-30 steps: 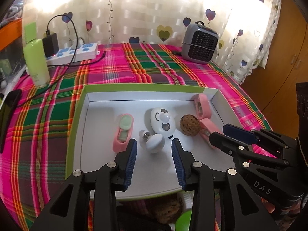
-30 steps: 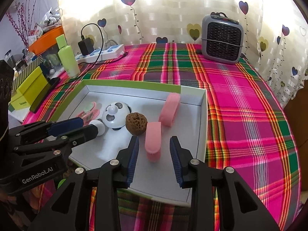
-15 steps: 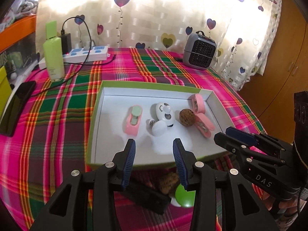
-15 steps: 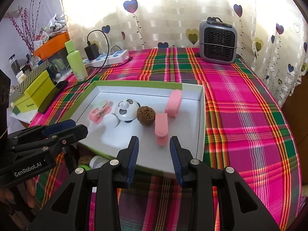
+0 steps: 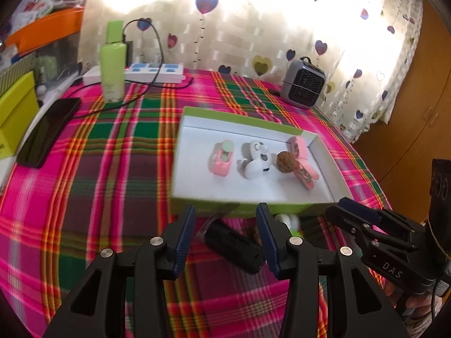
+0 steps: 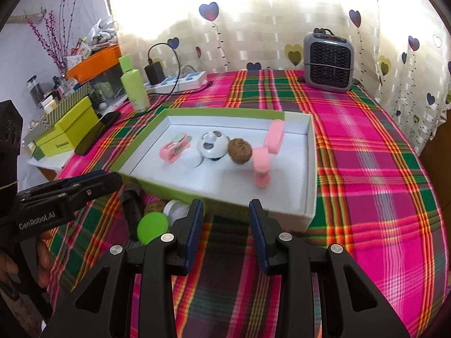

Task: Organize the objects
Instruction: 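Withdraw both open grippers from the tray toward the remaining items, then close the right gripper on the green-capped white object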

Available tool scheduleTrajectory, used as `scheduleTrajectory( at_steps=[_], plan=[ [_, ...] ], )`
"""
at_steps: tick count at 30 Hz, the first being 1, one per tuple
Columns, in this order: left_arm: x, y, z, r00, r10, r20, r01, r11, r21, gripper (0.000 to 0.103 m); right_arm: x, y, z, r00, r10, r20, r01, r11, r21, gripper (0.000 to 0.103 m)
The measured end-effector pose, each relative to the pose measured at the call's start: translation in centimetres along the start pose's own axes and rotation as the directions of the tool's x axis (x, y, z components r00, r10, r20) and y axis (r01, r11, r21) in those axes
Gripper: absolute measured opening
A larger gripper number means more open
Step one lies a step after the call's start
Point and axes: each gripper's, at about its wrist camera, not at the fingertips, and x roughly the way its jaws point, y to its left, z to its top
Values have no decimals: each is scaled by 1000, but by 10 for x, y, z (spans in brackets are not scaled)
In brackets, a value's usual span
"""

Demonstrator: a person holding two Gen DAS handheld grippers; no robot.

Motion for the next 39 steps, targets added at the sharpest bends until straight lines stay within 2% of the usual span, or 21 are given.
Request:
scheduleTrajectory(
  at_steps=[5, 13, 21, 24, 38, 39],
  plan=[
    [-3, 12, -8, 1000, 2, -5, -2, 999, -36, 44, -1, 6, -8, 999, 35, -9, -35, 999, -13, 35],
    [0, 21, -18, 1000, 3, -23, -4, 998, -65, 44, 0, 25, -13, 991, 133, -7, -133, 990, -39, 35],
    [2, 23, -23, 999, -5, -35, 2, 997, -75, 44, 10, 45, -16, 985, 167, -36, -170, 982, -86, 35],
    [2, 25, -23, 999, -5, -38, 2, 997, -79, 44, 14, 50, -17, 987, 156, -41, -159, 982, -102, 44],
    [6, 26, -24, 998, -20, -57, 15, 995, -96, 44, 22, 55, -17, 993, 112, -47, -117, 985, -130, 44],
    [7, 26, -24, 998, -21, -58, 16, 995, -96, 44, 22, 56, -17, 993, 104, -49, -110, 985, -134, 42]
  ],
)
